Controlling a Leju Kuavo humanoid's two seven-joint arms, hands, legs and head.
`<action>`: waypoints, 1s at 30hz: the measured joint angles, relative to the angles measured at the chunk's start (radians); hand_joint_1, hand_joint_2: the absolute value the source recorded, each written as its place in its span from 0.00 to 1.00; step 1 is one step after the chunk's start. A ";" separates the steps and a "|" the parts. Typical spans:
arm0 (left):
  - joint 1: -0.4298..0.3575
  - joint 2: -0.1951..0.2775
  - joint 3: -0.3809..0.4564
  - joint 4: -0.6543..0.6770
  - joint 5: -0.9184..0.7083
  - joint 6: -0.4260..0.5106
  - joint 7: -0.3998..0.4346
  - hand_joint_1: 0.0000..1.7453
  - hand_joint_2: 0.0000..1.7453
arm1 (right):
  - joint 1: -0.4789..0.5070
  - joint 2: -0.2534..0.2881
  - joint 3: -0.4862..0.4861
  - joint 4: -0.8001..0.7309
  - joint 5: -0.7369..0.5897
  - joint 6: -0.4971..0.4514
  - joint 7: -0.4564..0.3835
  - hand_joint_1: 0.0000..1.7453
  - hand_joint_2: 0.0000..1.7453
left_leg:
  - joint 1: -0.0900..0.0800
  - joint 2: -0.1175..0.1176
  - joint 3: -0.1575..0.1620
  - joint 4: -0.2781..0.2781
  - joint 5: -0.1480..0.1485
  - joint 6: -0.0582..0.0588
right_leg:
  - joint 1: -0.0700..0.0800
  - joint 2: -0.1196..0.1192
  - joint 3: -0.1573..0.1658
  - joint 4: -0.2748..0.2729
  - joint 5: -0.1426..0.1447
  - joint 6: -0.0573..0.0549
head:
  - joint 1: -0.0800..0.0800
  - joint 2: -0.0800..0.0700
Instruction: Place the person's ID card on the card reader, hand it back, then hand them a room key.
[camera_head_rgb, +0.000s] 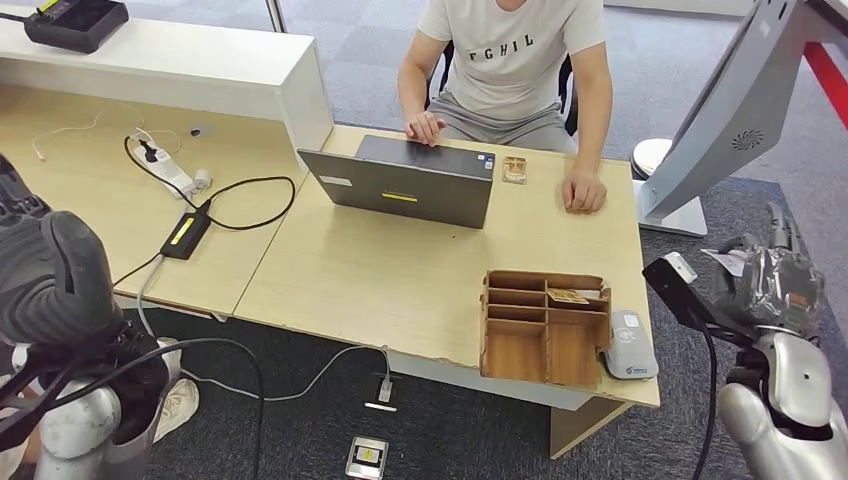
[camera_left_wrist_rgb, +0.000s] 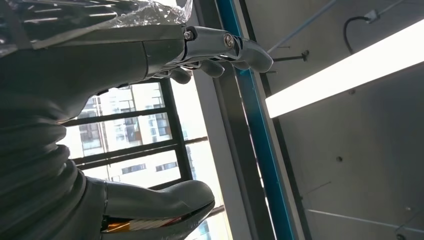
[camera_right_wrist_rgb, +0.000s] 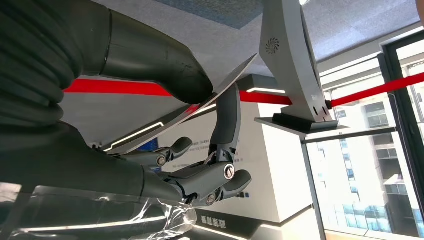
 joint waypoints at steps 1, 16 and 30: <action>0.000 0.000 -0.001 0.001 0.000 0.000 0.000 0.00 1.00 | -0.002 0.001 0.001 0.002 0.000 0.000 0.000 1.00 1.00 | 0.000 0.000 0.000 0.000 0.000 0.000 | 0.000 0.000 0.000 0.000 0.000 0.000 | 0.000 0.000; -0.062 -0.013 -0.019 0.047 0.068 -0.068 -0.043 0.00 1.00 | -0.283 0.140 0.107 0.230 0.006 0.028 -0.097 1.00 1.00 | 0.001 0.000 -0.005 0.000 0.003 -0.001 | 0.000 0.000 -0.006 0.001 0.002 -0.001 | 0.000 0.000; -0.128 -0.032 -0.038 0.069 0.069 0.019 -0.048 0.00 1.00 | -0.540 0.372 0.253 0.578 0.036 0.060 -0.101 1.00 1.00 | 0.001 -0.001 -0.008 0.000 0.004 -0.001 | 0.001 0.000 -0.009 0.002 0.003 -0.001 | 0.000 0.000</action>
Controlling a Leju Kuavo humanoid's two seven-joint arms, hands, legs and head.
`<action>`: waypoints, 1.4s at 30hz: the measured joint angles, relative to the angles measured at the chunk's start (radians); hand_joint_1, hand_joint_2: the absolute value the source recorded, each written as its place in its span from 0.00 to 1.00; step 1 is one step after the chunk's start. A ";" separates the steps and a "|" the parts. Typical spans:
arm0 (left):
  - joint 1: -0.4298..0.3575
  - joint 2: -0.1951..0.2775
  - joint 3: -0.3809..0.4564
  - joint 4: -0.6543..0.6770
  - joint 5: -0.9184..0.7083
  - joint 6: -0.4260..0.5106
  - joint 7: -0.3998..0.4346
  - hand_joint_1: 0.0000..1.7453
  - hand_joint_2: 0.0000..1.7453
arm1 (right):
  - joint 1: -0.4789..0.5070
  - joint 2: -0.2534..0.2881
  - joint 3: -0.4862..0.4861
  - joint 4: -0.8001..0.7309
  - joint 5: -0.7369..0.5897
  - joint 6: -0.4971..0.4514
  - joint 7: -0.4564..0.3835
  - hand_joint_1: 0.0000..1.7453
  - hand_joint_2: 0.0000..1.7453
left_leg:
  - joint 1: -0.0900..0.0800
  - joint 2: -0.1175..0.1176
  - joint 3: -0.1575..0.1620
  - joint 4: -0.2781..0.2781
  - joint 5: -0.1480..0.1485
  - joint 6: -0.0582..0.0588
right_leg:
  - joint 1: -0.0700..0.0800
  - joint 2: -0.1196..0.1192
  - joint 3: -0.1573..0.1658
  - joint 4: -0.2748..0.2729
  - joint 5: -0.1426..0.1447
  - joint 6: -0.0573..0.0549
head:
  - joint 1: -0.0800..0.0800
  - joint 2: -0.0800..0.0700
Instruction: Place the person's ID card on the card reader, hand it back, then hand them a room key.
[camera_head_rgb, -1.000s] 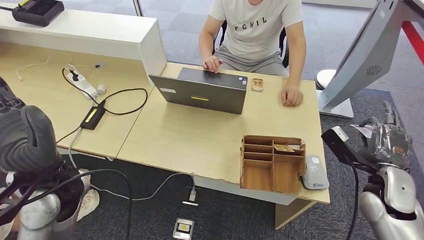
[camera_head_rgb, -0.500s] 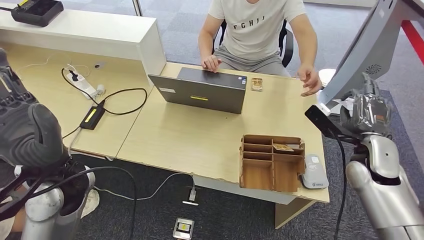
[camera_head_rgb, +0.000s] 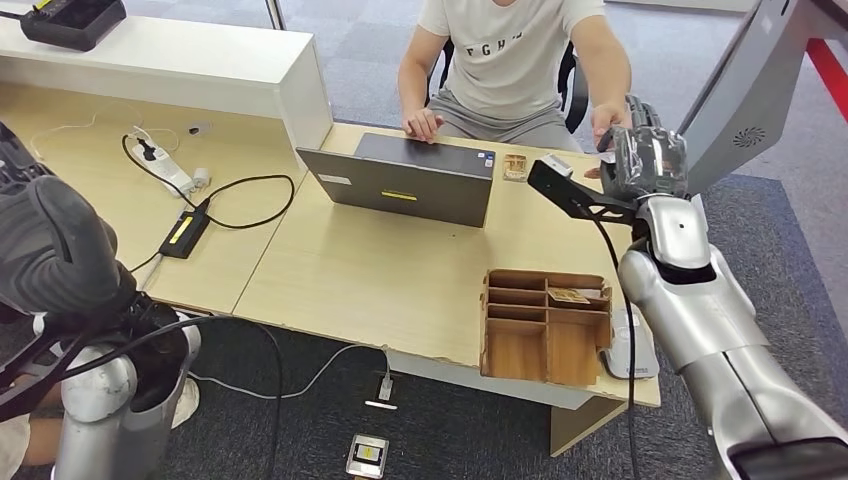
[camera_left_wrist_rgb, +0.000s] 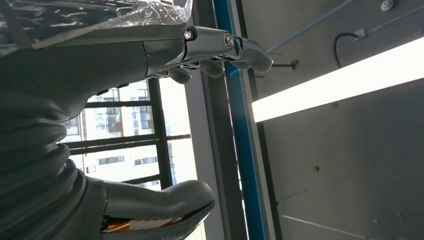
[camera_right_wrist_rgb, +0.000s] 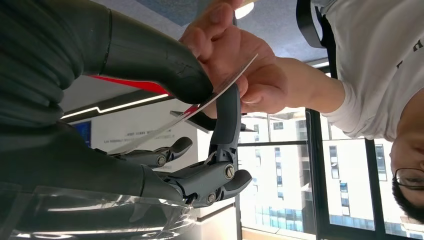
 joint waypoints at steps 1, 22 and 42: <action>-0.001 -0.001 -0.001 0.000 0.000 0.002 -0.001 0.00 1.00 | -0.005 0.010 0.006 0.013 0.000 0.000 -0.001 1.00 1.00 | 0.000 0.000 0.000 0.000 0.000 0.000 | 0.000 0.000 0.000 0.000 0.000 0.000 | 0.000 0.000; 0.007 0.011 -0.010 0.000 0.015 0.035 0.014 0.00 1.00 | -0.029 0.068 0.060 0.143 -0.027 -0.018 -0.019 1.00 1.00 | 0.000 0.000 0.000 0.000 0.000 0.000 | 0.000 0.000 0.000 0.000 0.000 0.000 | 0.000 0.000; 0.047 0.016 0.027 0.009 0.001 -0.082 0.029 0.00 1.00 | 0.052 -0.042 0.067 0.103 -0.096 -0.142 0.000 0.00 1.00 | 0.000 0.000 0.000 0.001 0.000 0.000 | 0.000 0.000 0.000 0.000 0.000 0.000 | 0.000 0.000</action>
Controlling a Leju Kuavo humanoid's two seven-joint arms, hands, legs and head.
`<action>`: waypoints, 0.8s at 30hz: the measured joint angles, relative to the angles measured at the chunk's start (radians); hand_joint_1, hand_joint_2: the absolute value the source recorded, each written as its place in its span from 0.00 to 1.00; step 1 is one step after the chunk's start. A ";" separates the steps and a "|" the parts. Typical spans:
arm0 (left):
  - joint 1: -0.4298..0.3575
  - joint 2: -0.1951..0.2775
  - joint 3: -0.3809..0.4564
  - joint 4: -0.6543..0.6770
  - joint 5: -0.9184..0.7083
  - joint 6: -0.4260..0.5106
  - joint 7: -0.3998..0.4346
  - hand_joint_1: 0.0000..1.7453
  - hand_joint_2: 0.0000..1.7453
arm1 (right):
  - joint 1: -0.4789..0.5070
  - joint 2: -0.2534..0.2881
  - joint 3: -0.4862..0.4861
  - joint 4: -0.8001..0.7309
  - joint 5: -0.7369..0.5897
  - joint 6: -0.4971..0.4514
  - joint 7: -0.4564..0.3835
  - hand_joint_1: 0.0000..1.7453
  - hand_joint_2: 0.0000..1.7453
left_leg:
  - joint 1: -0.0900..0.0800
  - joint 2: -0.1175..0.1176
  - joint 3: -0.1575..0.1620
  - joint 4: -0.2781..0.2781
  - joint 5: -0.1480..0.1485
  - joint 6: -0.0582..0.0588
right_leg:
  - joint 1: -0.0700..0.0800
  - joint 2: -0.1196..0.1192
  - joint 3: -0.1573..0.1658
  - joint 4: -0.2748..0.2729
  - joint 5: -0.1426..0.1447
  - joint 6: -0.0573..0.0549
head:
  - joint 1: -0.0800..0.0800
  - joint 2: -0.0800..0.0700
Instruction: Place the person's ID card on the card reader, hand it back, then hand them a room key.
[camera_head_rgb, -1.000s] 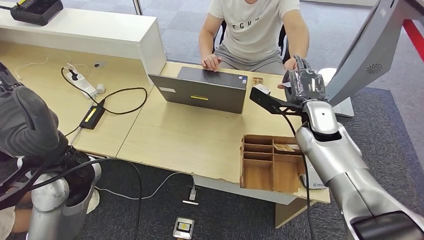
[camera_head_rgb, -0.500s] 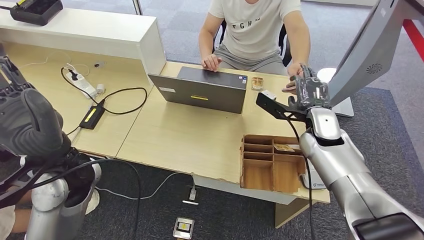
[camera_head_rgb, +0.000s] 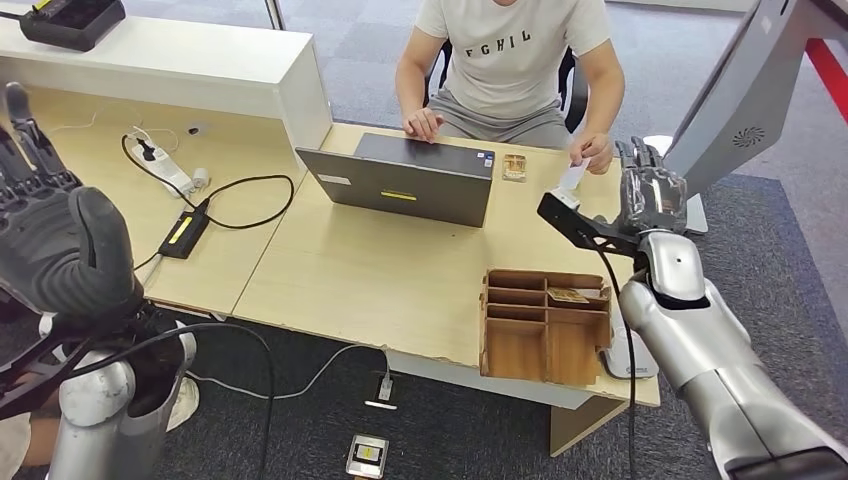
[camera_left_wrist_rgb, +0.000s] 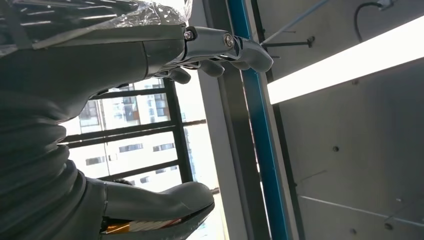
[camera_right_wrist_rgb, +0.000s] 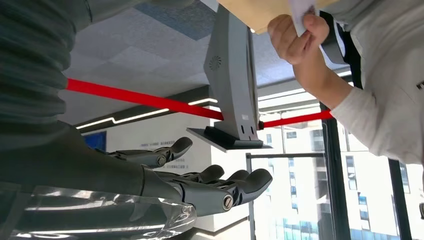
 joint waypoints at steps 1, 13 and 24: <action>0.006 0.000 0.004 -0.001 -0.004 0.000 0.002 0.00 1.00 | 0.011 -0.010 -0.006 -0.026 -0.009 -0.012 -0.002 0.00 1.00 | 0.000 0.000 0.000 0.000 0.000 0.000 | 0.000 0.000 0.000 0.000 0.000 0.000 | 0.000 0.000; 0.090 0.000 0.043 -0.037 -0.059 0.012 0.016 0.00 1.00 | 0.366 -0.157 -0.191 -0.692 -0.139 -0.130 0.007 0.00 1.00 | 0.000 0.000 0.000 0.000 -0.001 0.001 | 0.000 0.000 0.000 -0.001 -0.001 0.000 | 0.000 0.000; 0.127 0.000 0.064 -0.076 -0.089 0.010 0.033 0.00 1.00 | 0.734 -0.180 -0.285 -1.089 -0.180 -0.061 -0.058 0.00 1.00 | 0.000 0.000 0.000 -0.001 -0.002 0.000 | 0.000 0.000 0.000 -0.001 -0.001 0.000 | 0.000 0.000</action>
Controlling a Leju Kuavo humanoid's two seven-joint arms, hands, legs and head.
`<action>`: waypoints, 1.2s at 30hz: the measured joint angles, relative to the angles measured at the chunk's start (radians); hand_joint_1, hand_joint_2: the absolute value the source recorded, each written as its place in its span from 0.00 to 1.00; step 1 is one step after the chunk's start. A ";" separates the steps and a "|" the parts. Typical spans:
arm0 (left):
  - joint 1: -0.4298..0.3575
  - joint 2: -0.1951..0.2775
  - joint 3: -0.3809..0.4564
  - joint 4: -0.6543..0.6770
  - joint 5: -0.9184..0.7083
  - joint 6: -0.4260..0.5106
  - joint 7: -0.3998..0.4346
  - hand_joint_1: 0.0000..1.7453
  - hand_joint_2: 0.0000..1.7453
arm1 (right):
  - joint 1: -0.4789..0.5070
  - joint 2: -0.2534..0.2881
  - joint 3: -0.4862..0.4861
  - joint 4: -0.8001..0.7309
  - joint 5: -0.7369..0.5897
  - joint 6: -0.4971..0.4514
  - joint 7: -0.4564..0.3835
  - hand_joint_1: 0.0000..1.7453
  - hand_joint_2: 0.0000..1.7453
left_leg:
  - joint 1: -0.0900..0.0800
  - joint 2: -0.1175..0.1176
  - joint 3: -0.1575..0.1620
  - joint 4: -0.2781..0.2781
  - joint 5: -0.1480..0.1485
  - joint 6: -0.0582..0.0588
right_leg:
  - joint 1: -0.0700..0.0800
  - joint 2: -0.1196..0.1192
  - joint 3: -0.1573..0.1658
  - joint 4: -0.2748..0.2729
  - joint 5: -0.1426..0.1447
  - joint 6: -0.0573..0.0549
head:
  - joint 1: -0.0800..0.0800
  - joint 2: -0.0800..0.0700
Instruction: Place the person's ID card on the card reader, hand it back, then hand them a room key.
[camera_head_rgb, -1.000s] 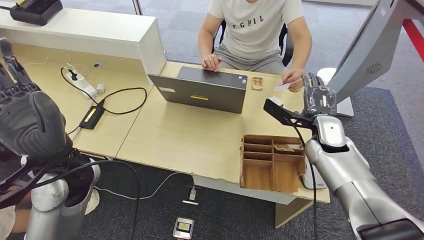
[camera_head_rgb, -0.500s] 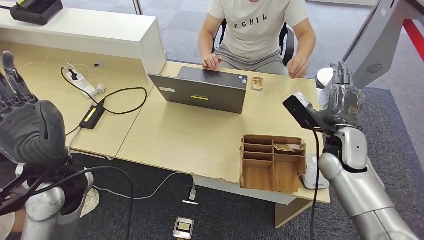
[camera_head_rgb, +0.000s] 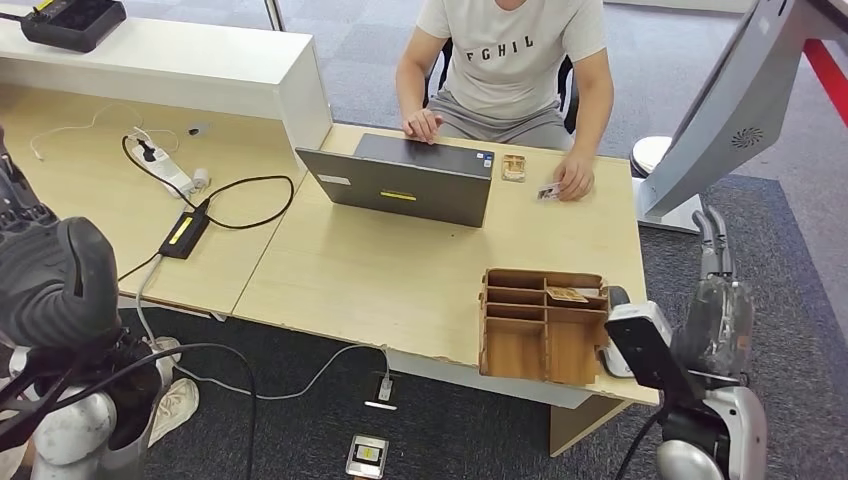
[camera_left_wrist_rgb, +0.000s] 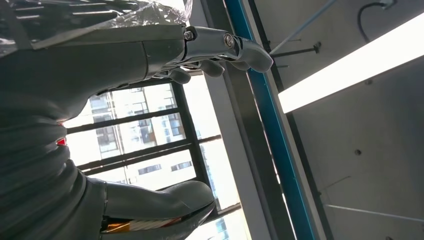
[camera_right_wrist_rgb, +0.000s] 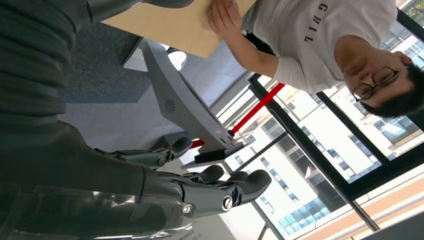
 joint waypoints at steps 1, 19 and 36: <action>0.000 0.000 0.000 0.000 0.000 -0.002 0.000 0.00 1.00 | 0.019 0.001 -0.001 -0.013 0.005 0.011 -0.002 0.00 1.00 | 0.000 0.000 0.000 0.000 0.000 0.000 | 0.000 0.000 0.000 0.000 0.000 0.000 | 0.000 0.000; -0.019 -0.009 -0.005 0.001 0.005 -0.025 0.004 0.00 1.00 | 0.080 0.035 0.004 -0.045 0.062 0.129 -0.020 0.00 1.00 | 0.000 0.000 0.000 0.000 0.000 0.000 | 0.000 0.000 0.000 0.000 0.000 0.000 | 0.000 0.000; -0.069 -0.041 -0.014 0.019 0.029 -0.093 -0.002 0.00 1.00 | -0.010 0.061 0.068 0.126 0.130 0.234 -0.025 0.00 1.00 | 0.000 0.000 0.000 0.000 0.001 0.000 | 0.000 0.000 0.000 0.000 0.000 0.000 | 0.000 0.000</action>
